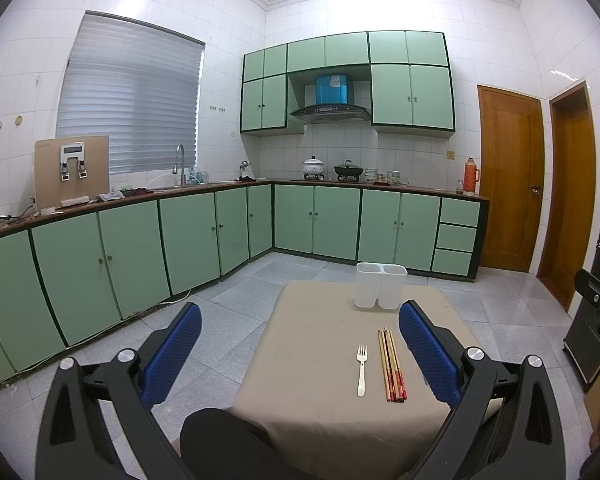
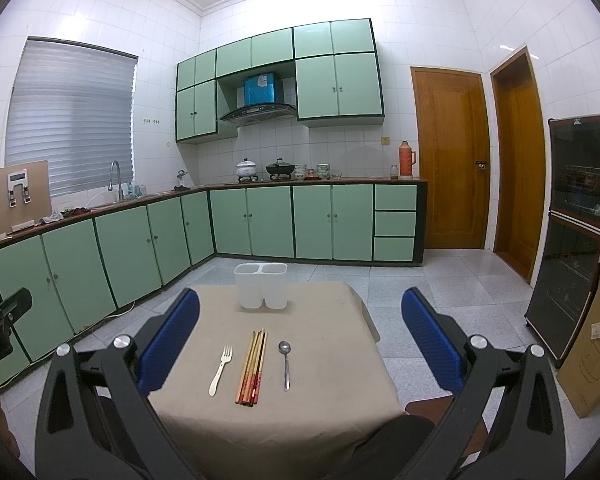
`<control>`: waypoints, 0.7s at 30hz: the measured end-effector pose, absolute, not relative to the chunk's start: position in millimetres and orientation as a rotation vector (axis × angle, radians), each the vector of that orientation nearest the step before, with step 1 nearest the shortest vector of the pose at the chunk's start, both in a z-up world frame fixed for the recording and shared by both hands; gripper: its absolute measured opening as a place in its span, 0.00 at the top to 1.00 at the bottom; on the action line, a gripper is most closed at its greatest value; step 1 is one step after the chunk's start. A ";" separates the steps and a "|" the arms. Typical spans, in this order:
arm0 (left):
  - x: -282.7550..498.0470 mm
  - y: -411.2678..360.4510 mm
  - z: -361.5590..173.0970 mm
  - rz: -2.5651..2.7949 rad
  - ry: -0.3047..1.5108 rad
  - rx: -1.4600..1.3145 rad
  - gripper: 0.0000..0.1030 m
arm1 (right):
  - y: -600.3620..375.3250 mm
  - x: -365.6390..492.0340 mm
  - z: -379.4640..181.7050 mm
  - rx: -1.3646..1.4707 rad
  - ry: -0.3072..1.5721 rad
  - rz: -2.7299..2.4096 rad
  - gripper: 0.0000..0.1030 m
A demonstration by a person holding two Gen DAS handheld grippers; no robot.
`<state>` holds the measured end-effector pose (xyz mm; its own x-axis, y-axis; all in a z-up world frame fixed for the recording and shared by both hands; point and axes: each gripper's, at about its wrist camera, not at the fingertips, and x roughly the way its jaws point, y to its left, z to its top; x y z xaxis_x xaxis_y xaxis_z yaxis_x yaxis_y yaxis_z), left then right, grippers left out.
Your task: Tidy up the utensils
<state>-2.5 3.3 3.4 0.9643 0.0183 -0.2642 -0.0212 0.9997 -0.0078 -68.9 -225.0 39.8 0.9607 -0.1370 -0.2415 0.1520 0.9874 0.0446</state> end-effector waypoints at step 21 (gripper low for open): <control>-0.3 5.9 0.4 0.020 0.268 -0.011 0.06 | -226.7 -67.2 36.1 0.063 0.240 -0.143 0.05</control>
